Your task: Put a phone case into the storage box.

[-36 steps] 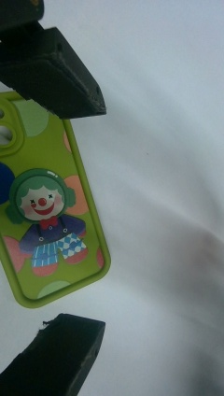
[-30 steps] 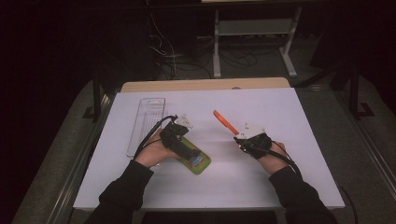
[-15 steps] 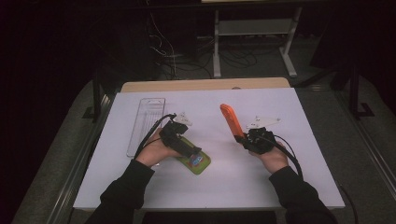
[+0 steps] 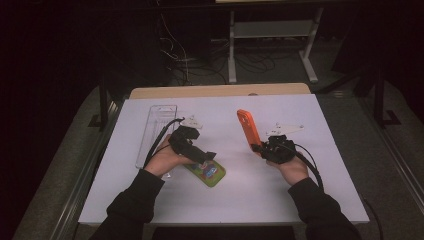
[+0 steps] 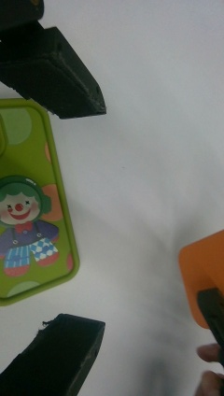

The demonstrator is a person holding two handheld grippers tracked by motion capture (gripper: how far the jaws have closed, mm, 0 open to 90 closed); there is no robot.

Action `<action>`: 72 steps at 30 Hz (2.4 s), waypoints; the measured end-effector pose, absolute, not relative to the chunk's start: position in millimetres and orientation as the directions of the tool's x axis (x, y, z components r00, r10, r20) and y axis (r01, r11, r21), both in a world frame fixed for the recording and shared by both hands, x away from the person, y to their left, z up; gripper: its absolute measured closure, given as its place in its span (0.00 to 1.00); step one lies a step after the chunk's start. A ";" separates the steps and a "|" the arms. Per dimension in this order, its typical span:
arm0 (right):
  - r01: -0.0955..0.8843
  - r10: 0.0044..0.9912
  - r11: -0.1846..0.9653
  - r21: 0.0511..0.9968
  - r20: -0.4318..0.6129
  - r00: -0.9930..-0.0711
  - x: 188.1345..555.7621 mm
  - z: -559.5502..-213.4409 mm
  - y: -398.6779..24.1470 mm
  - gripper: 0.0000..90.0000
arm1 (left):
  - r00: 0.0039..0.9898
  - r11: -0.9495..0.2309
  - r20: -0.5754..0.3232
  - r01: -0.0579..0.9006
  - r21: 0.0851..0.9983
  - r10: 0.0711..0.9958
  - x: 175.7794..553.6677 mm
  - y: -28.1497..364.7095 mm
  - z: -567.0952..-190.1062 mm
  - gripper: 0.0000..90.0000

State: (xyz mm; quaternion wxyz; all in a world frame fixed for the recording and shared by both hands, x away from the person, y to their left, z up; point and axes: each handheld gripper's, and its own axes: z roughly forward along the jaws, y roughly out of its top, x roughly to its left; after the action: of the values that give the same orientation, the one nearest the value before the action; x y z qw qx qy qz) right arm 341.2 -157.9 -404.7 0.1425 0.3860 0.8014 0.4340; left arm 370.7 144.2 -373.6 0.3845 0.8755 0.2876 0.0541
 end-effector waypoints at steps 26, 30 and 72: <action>0.506 0.701 0.299 0.809 0.173 -0.692 337.3 -406.4 -135.5 0.87 | 0.837 -0.425 -0.213 0.454 0.783 0.503 381.3 123.9 -360.5 0.00; 0.504 0.699 0.303 0.809 0.171 -0.694 336.9 -406.8 -132.4 0.87 | 0.834 -0.399 -0.233 0.461 0.793 0.500 383.8 119.6 -359.9 0.00; 0.495 0.662 0.305 0.814 0.193 -0.724 330.4 -403.8 -111.2 0.87 | 0.802 -0.300 -0.326 0.514 0.804 0.501 398.3 90.1 -370.5 0.02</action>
State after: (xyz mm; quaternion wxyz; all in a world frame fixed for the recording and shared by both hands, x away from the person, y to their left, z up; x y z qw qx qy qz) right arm 330.4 -111.2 -403.8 0.0892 0.3603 0.8028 0.4667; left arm 398.3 90.1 -370.5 0.5010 0.8062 0.3145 -0.0066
